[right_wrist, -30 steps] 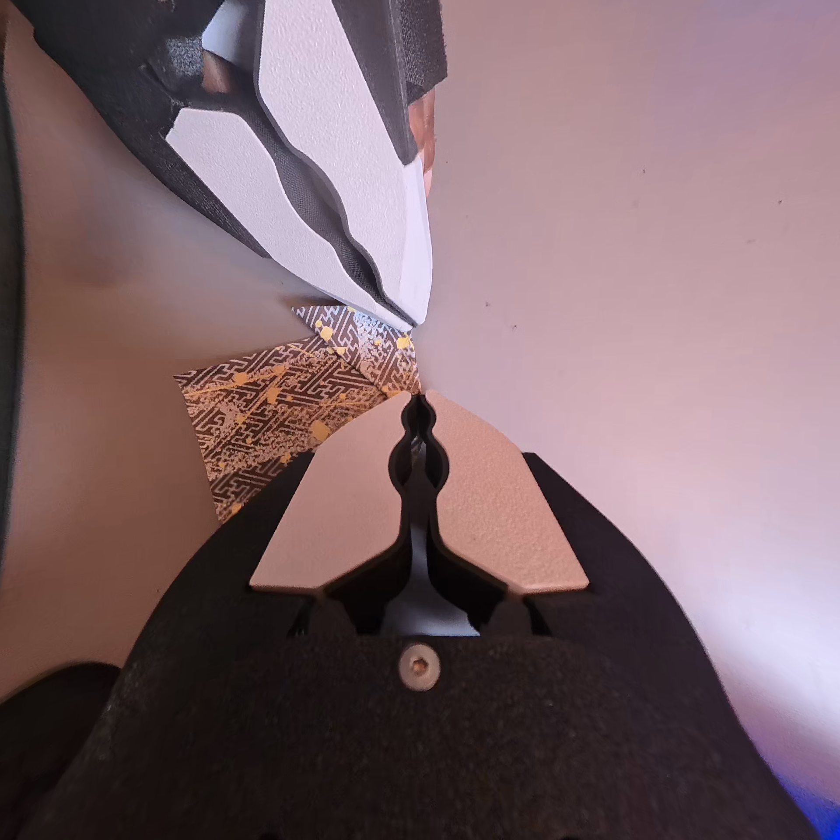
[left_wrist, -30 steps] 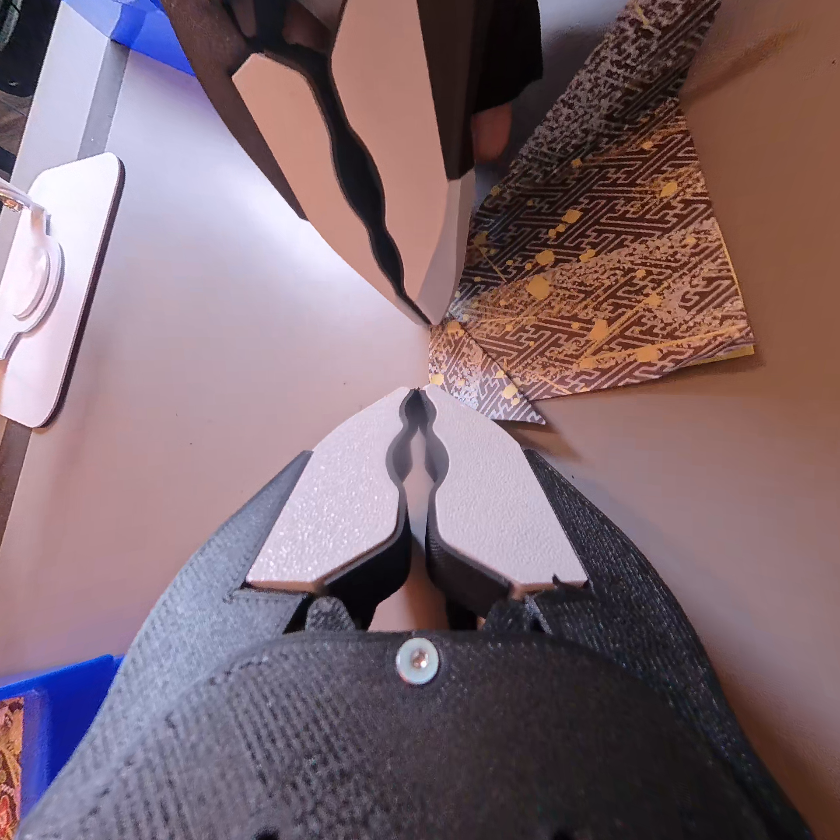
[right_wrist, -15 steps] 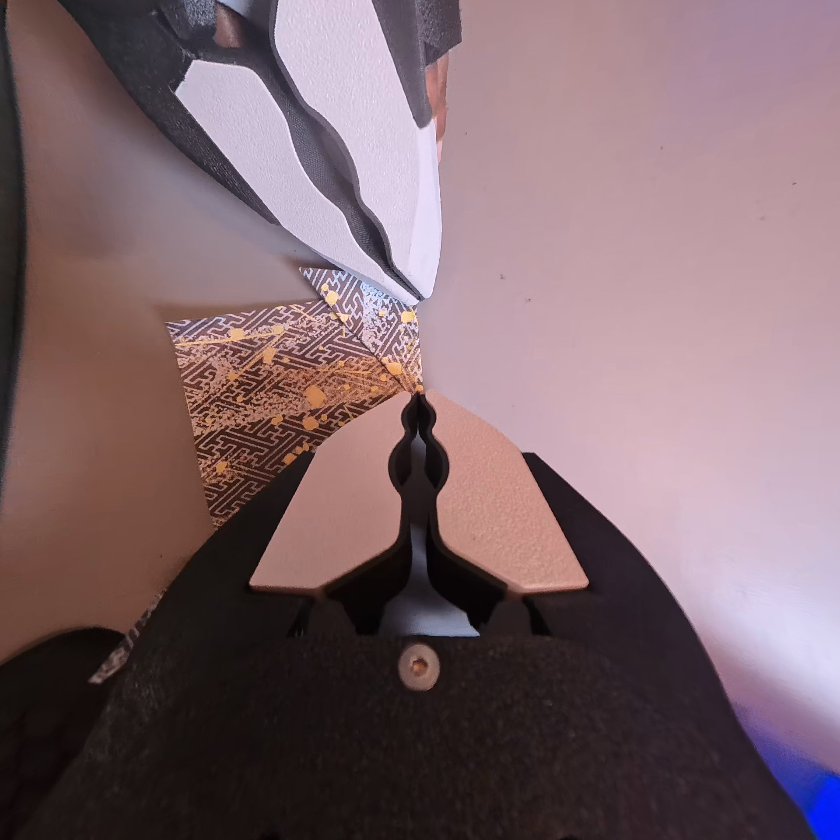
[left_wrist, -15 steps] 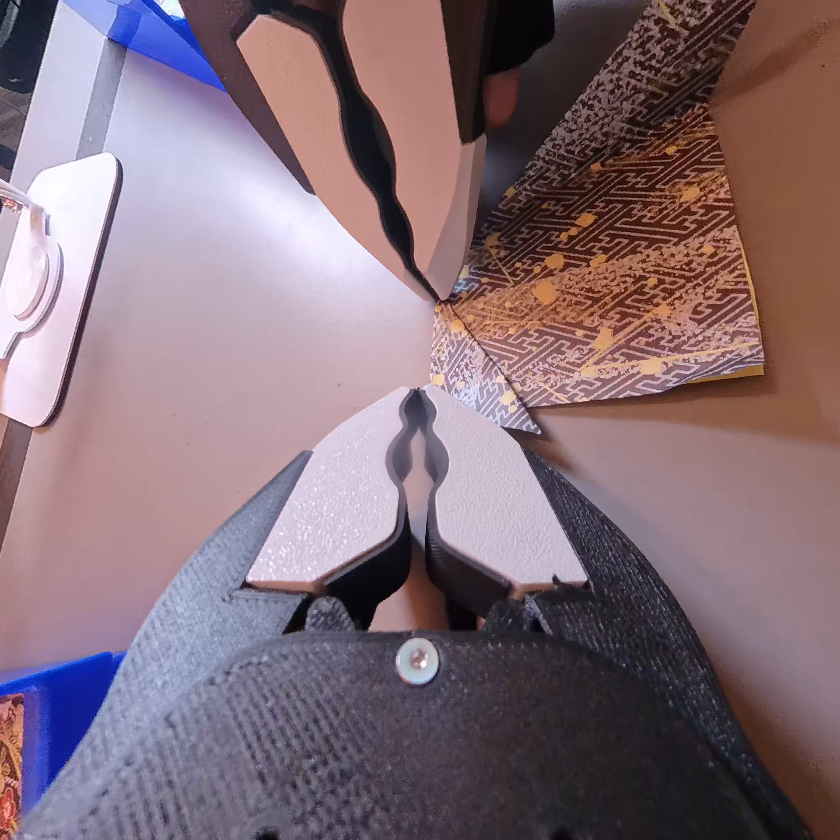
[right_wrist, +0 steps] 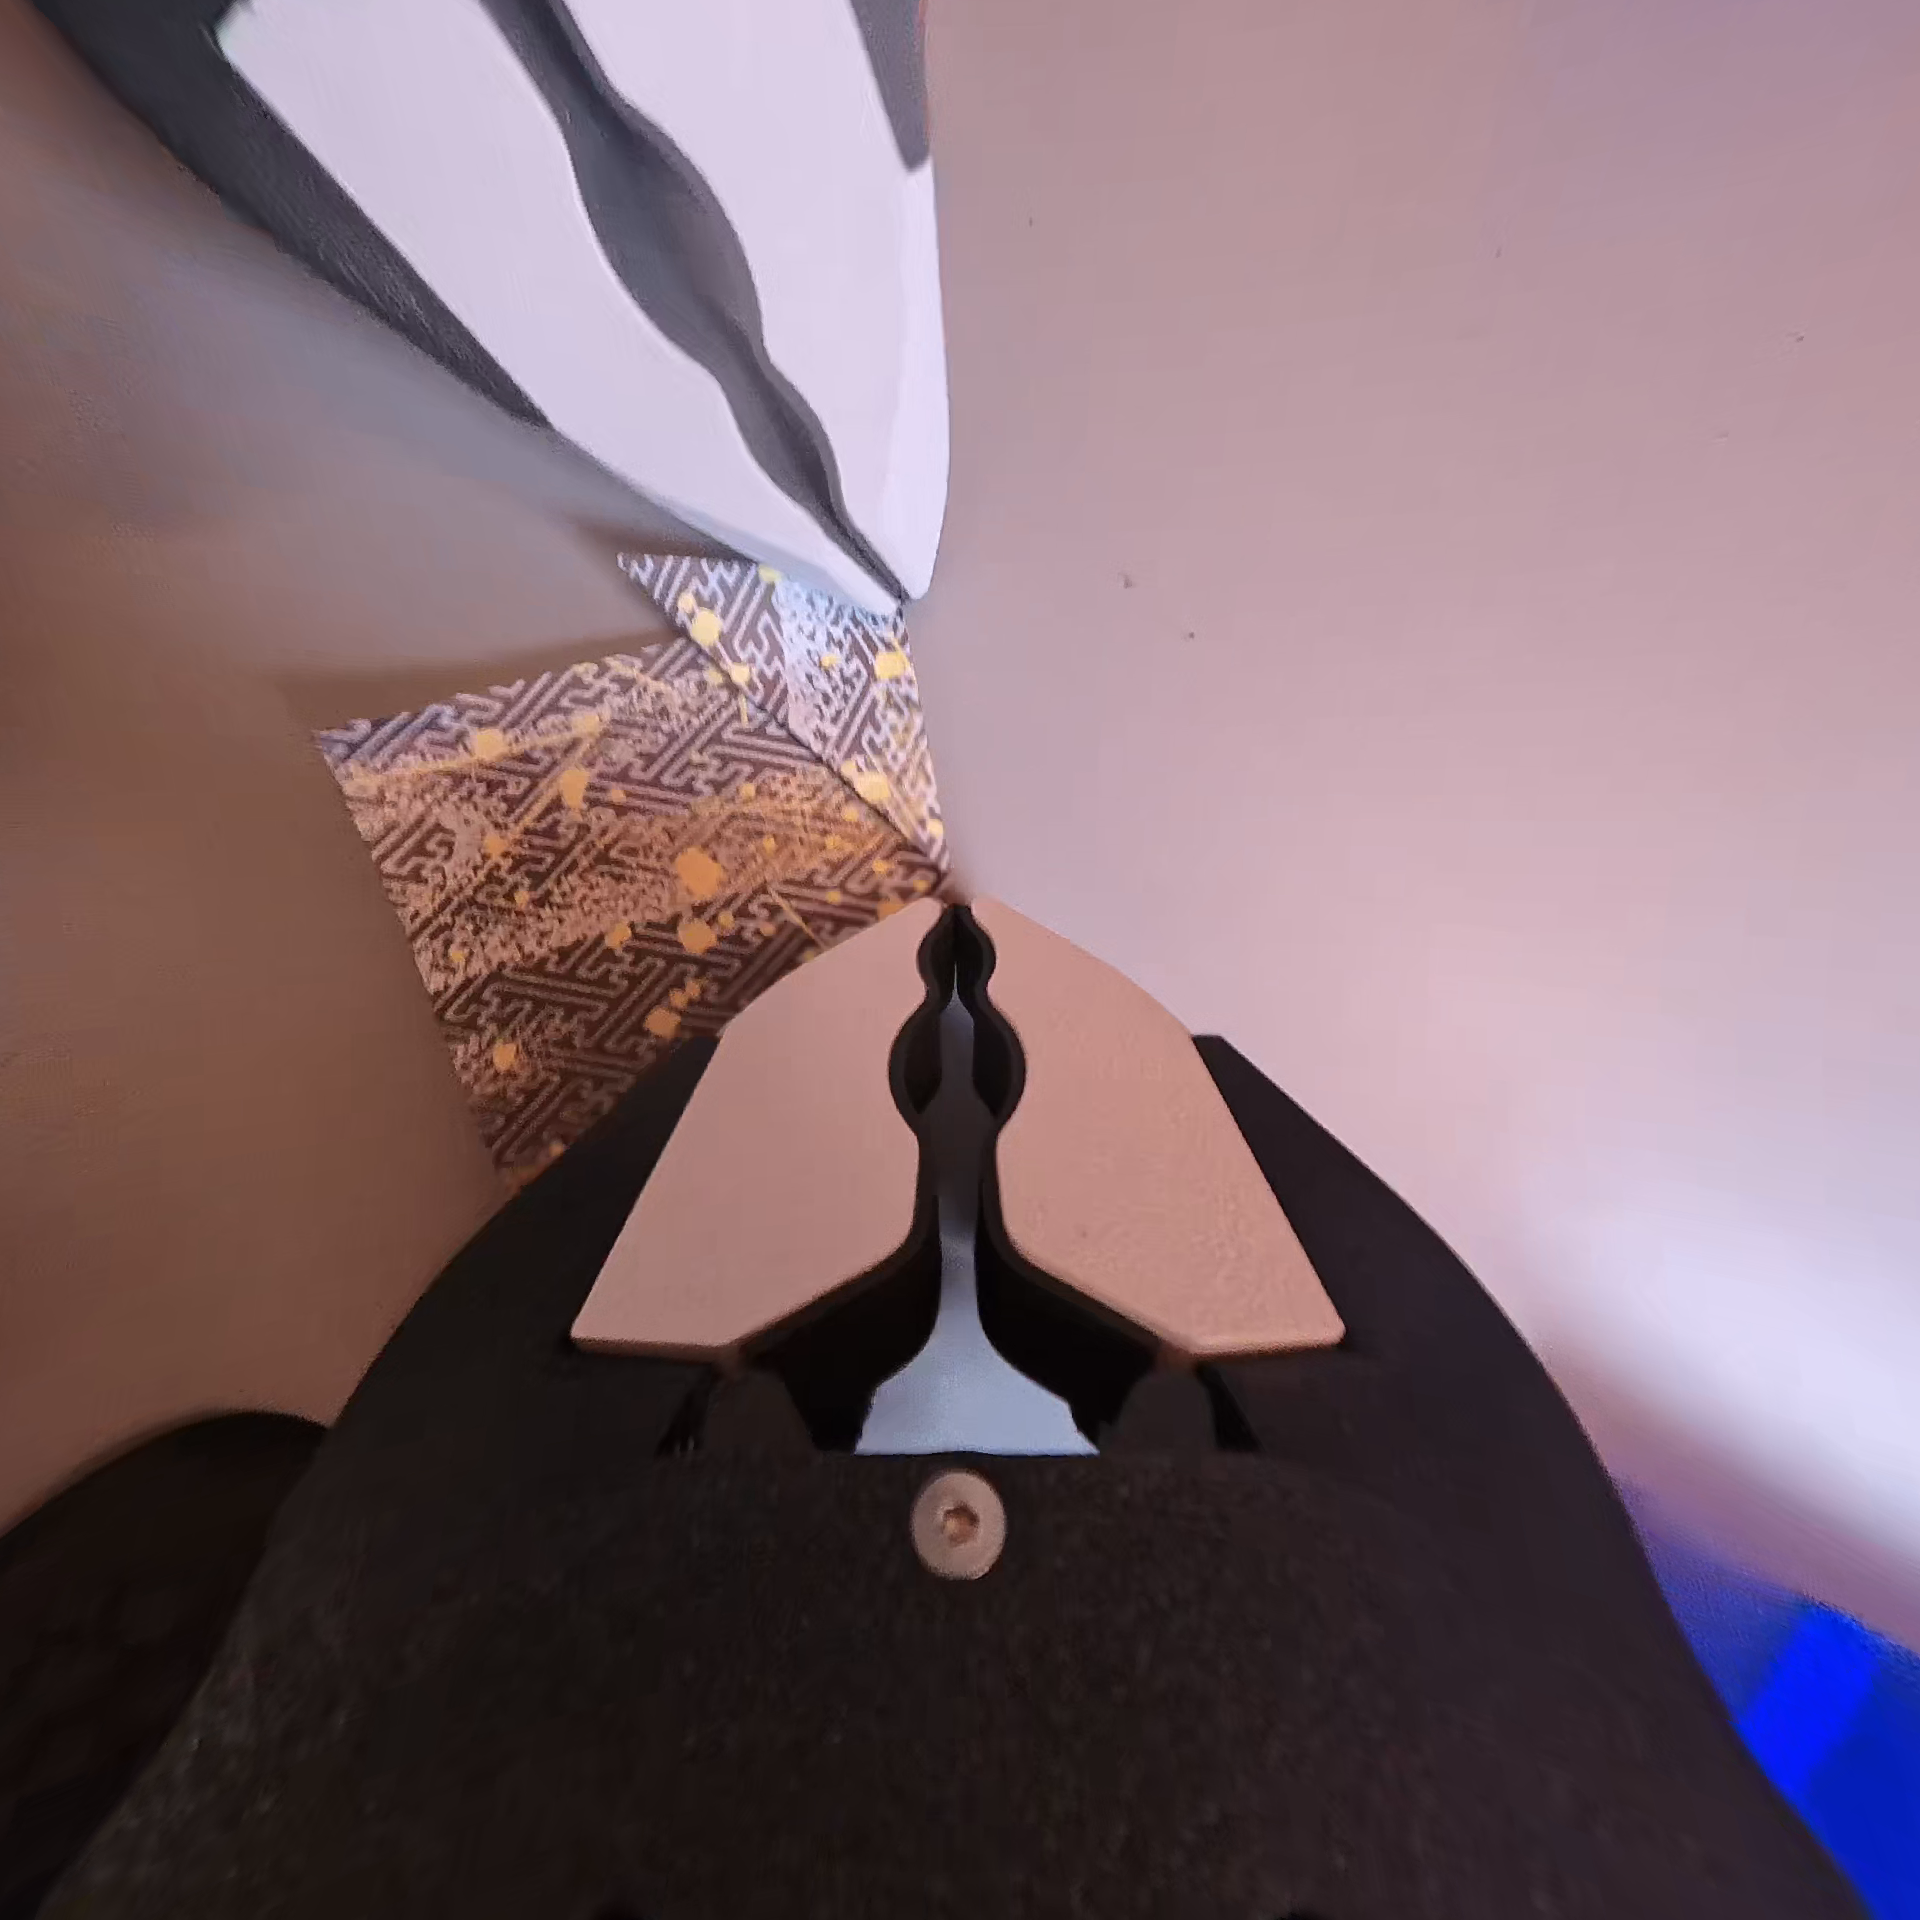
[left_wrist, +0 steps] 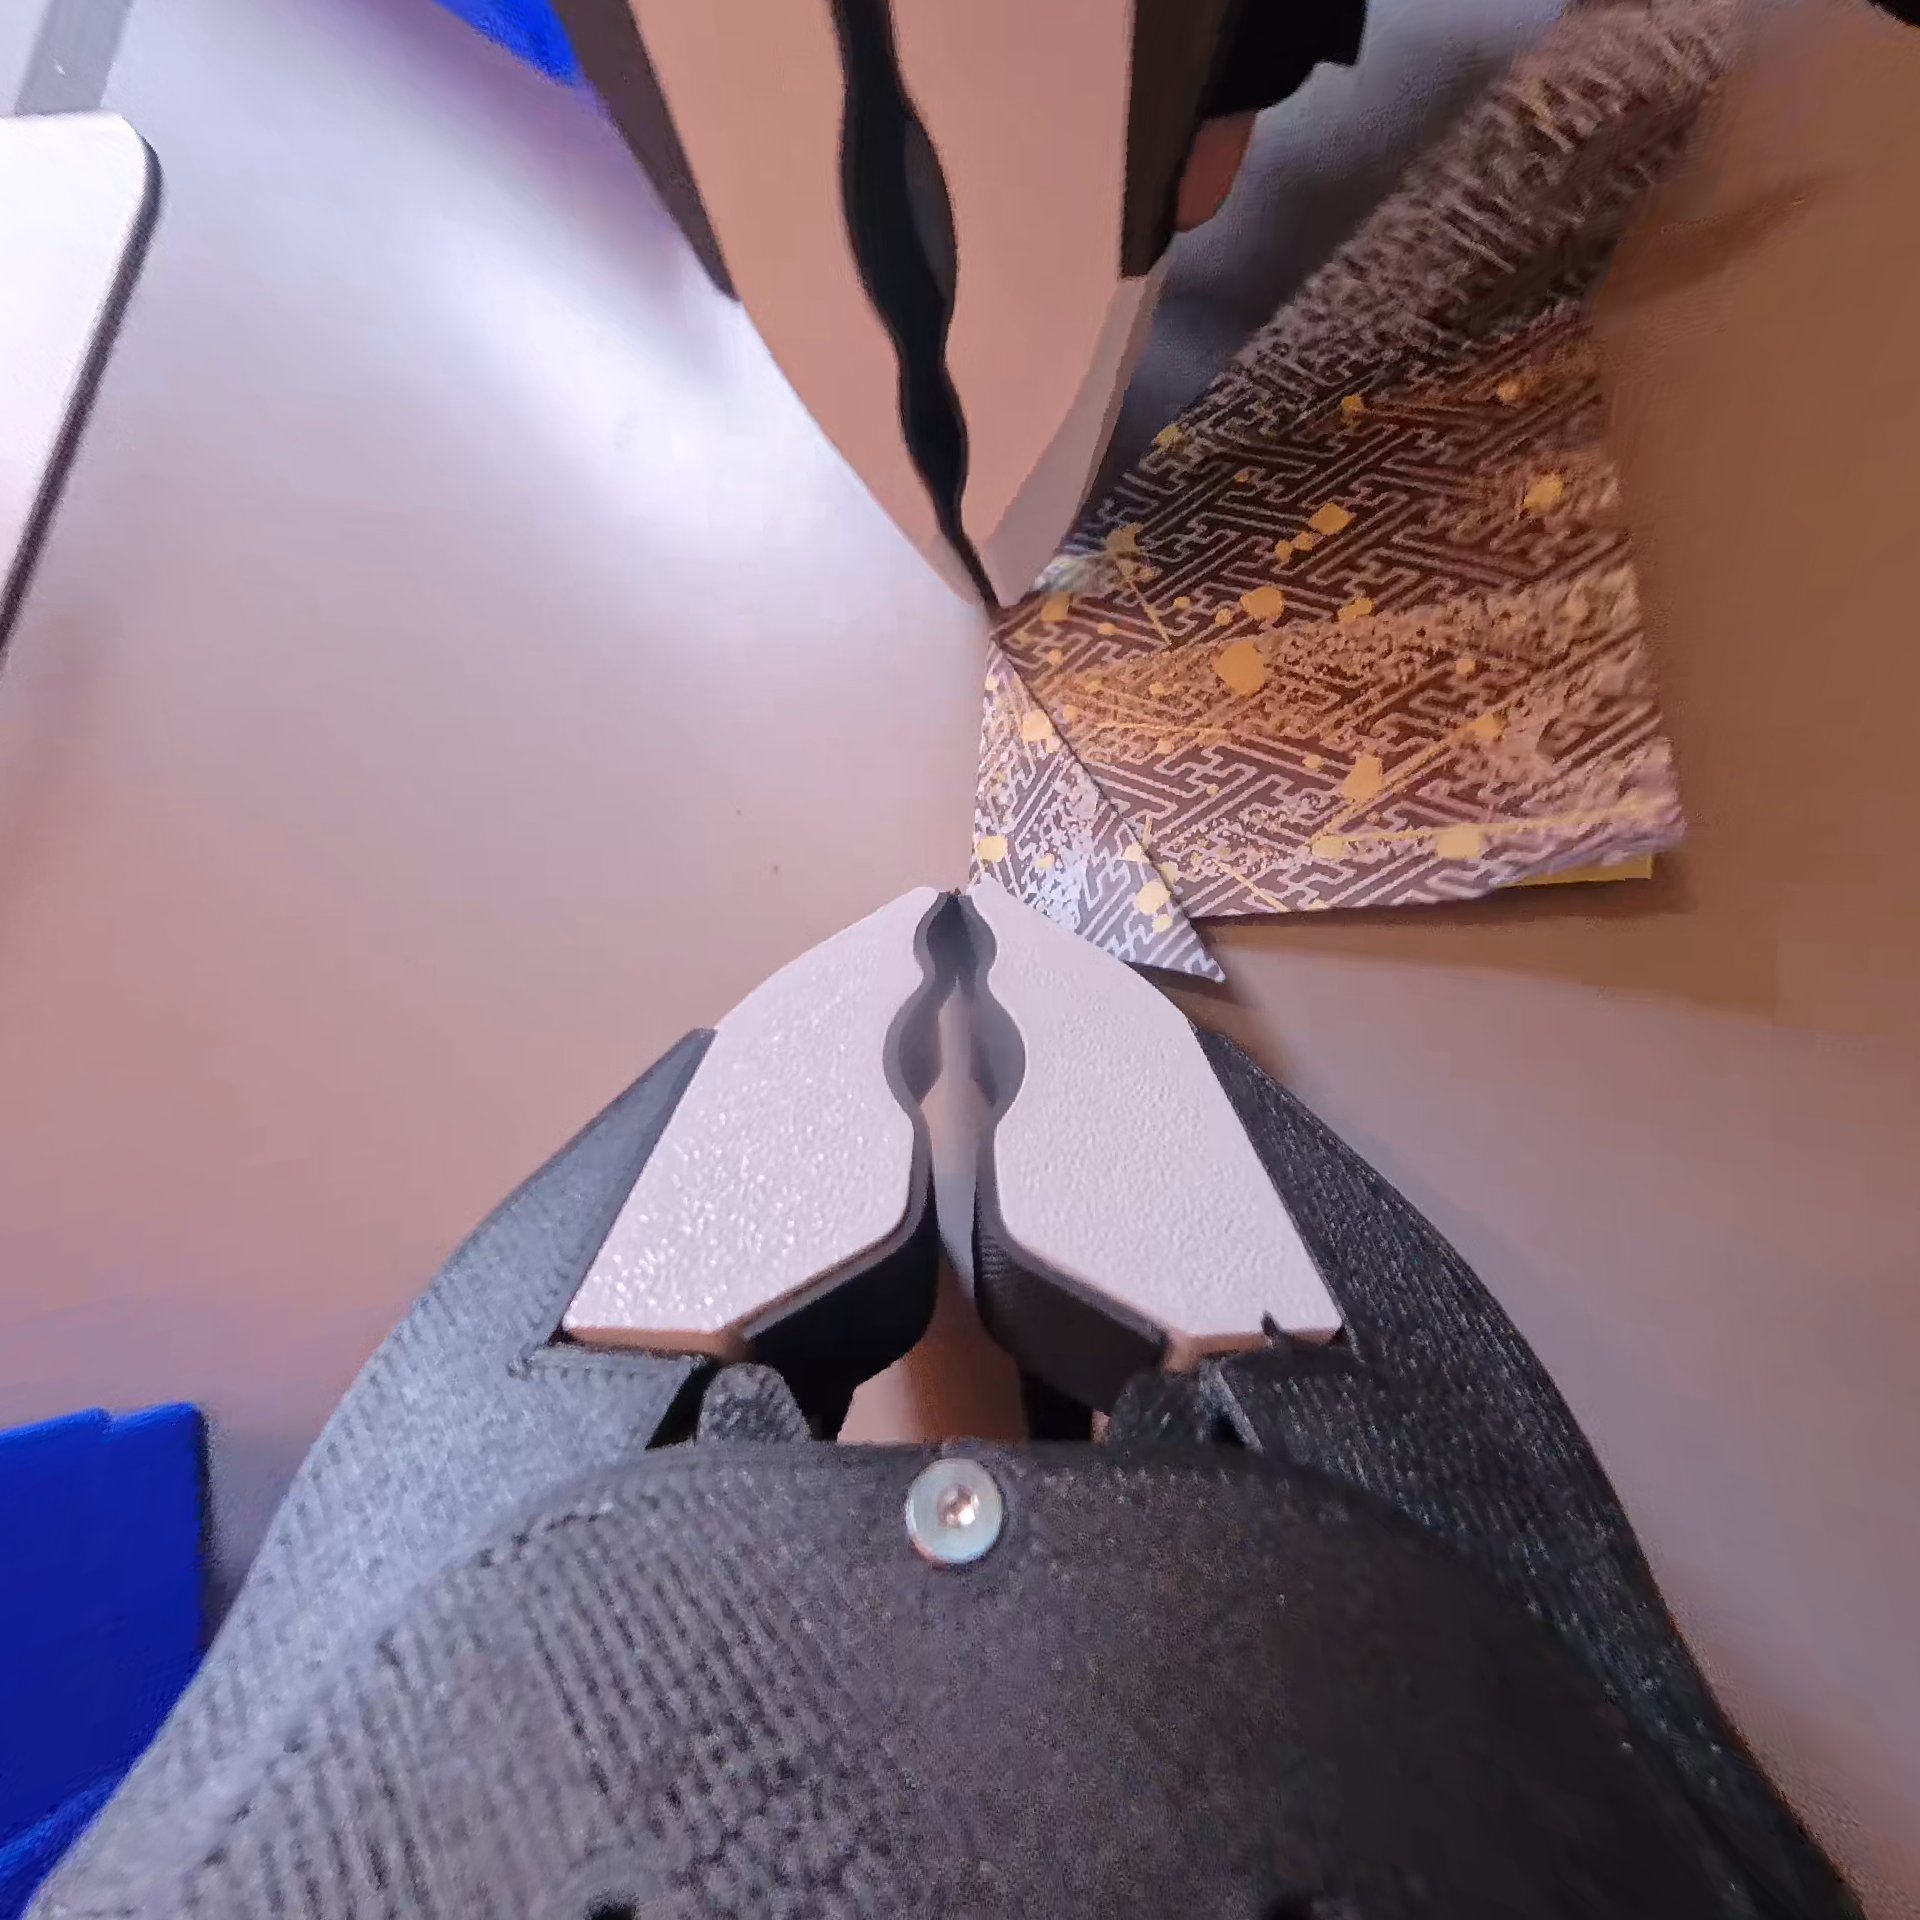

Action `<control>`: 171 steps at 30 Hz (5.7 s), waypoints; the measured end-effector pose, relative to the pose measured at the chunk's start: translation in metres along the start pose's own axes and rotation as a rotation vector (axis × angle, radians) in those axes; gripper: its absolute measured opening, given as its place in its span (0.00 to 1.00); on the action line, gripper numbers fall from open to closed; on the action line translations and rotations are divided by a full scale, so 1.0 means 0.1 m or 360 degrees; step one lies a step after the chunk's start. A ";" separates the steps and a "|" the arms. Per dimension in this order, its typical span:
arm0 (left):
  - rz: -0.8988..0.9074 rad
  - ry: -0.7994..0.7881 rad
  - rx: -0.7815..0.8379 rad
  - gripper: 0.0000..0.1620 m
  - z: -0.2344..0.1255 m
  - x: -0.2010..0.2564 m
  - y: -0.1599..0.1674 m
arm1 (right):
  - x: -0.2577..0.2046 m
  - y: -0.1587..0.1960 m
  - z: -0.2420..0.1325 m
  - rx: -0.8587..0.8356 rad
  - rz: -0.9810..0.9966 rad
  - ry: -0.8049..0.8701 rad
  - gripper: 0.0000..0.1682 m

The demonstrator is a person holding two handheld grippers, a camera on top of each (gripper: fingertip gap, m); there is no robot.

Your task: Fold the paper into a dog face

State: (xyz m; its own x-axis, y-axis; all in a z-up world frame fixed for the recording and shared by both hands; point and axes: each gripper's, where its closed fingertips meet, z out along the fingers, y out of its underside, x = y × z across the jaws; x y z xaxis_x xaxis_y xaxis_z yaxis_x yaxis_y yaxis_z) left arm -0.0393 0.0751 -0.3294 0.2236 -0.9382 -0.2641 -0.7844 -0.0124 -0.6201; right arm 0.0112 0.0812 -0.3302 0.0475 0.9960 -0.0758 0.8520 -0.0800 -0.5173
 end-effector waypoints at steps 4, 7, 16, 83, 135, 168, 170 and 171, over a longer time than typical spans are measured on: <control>-0.0145 0.0084 -0.0003 0.00 -0.02 0.01 0.01 | 0.02 -0.16 -0.23 0.0178 0.0059 0.0079 0.00; -0.0294 0.0231 0.0093 0.00 -0.09 0.04 -0.05 | -0.01 -0.18 -0.48 0.0259 0.0084 0.0184 0.00; -0.0327 0.0261 0.0375 0.00 -0.28 -0.19 -0.16 | -0.31 0.57 -0.75 0.0397 0.0475 0.0098 0.00; -0.0121 0.0372 0.0119 0.00 -0.09 0.20 0.00 | 0.01 -0.02 -0.89 0.0834 0.0545 0.0019 0.10; 0.0092 0.0583 0.0142 0.00 0.23 -0.03 -0.32 | -0.38 0.26 -0.15 0.0119 -0.0218 -0.0017 0.07; -0.0019 0.0555 0.0138 0.00 0.51 -0.12 -0.57 | 0.14 0.41 -0.39 0.0433 0.0276 0.0118 0.00; -0.0022 0.0534 0.0114 0.00 0.53 -0.13 -0.58 | 0.19 0.39 -0.40 0.0454 0.0235 0.0208 0.03; -0.0017 0.0534 0.0096 0.00 0.53 -0.13 -0.58 | 0.22 0.38 -0.42 0.0467 0.0222 0.0251 0.04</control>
State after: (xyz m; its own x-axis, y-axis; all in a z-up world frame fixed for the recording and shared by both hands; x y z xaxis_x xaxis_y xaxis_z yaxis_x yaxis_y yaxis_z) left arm 0.0337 0.1066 -0.3294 0.0209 -0.9998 -0.0060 -0.7450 -0.0116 -0.6670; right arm 0.0661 0.1017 -0.3158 0.2522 0.9667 -0.0424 0.6467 -0.2010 -0.7358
